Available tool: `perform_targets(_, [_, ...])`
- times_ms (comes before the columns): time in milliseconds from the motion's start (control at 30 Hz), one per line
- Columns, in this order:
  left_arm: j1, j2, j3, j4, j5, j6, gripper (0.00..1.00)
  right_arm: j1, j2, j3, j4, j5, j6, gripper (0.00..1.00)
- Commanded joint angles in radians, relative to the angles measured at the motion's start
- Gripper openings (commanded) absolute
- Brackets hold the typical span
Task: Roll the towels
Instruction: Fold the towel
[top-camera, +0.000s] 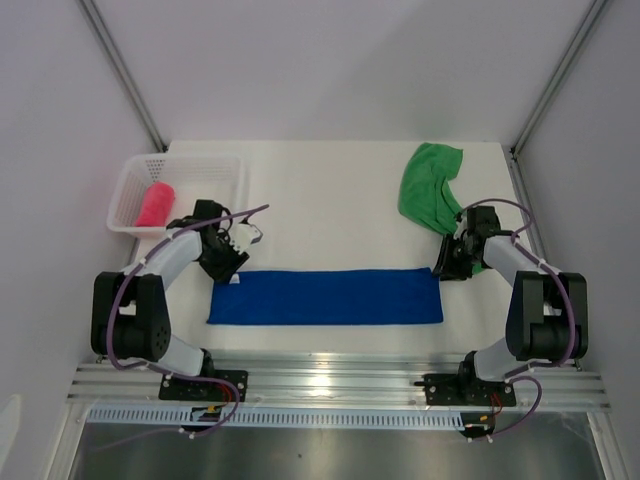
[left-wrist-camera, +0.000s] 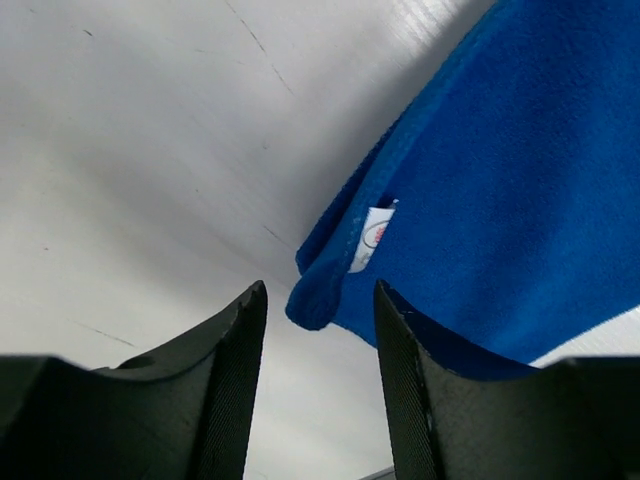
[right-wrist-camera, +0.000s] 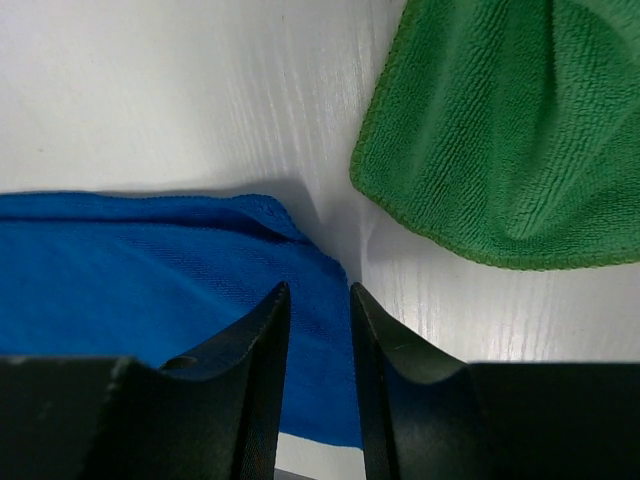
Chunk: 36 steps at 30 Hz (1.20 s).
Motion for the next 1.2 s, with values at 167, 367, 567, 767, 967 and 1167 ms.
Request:
perform_targets(167, [-0.004, 0.062, 0.019, 0.090, -0.030, -0.019, 0.27, 0.018, 0.054, 0.051, -0.026, 0.043, -0.011, 0.34])
perform_targets(367, [-0.004, 0.027, 0.017, 0.079, -0.001, -0.040, 0.23, 0.018, 0.104, 0.056, -0.016, 0.050, -0.012, 0.35])
perform_targets(567, [-0.004, 0.035, 0.030, 0.078, 0.002, -0.068, 0.21, 0.018, 0.098, 0.074, -0.001, 0.055, -0.018, 0.33])
perform_targets(767, [-0.004, 0.030, 0.034, 0.070, -0.027, -0.075, 0.14, 0.016, 0.100, 0.084, -0.013, 0.031, -0.021, 0.10])
perform_targets(967, [-0.004, 0.016, 0.036, 0.073, -0.036, -0.081, 0.05, 0.016, 0.085, 0.090, -0.026, 0.024, -0.018, 0.00])
perform_targets(1167, [-0.001, 0.023, 0.036, 0.095, -0.096, -0.091, 0.01, 0.020, 0.055, 0.117, -0.056, 0.032, -0.027, 0.00])
